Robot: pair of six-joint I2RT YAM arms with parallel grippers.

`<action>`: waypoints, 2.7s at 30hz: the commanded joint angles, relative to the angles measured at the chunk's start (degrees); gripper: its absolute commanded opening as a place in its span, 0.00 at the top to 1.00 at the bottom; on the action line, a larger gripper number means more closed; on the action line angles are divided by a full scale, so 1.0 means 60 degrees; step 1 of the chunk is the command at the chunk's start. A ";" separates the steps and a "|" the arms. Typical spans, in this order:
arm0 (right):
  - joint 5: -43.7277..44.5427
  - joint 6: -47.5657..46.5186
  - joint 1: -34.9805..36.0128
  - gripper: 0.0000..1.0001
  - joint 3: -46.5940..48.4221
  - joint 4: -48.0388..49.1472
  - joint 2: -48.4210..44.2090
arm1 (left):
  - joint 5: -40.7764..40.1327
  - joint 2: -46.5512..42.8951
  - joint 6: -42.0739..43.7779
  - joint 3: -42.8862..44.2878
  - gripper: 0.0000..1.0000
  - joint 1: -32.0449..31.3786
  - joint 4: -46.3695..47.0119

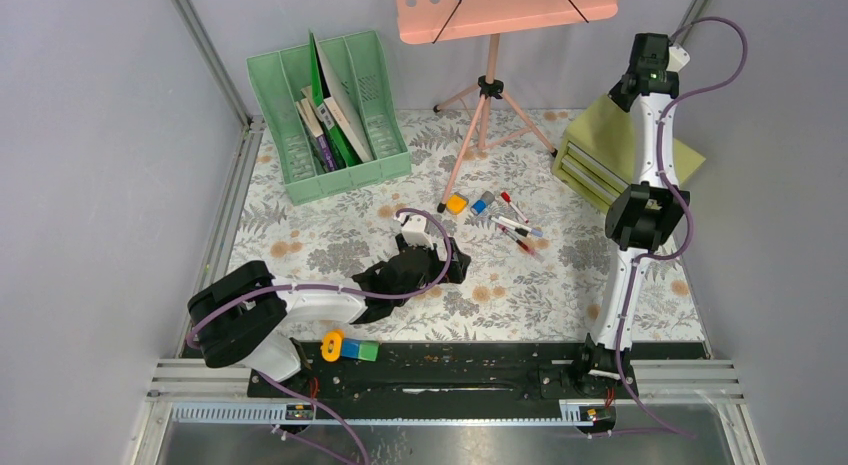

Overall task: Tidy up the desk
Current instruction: Move the storage box to the center of the board.

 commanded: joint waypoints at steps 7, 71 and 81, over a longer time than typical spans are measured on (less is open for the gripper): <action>-0.0485 -0.0654 0.0257 1.00 0.0259 -0.0169 -0.0039 | -0.0220 0.0003 0.0091 0.0393 0.06 0.0000 0.0193; -0.3989 -0.0733 -0.2537 0.23 -0.1628 -0.0741 -0.2382 | -0.0296 -0.0014 0.0093 0.0403 0.04 0.0001 0.0033; -0.4691 -0.0311 -0.2570 0.00 -0.1666 -0.0751 -0.2388 | -0.0317 -0.0021 0.0130 0.0420 0.03 0.0001 0.0035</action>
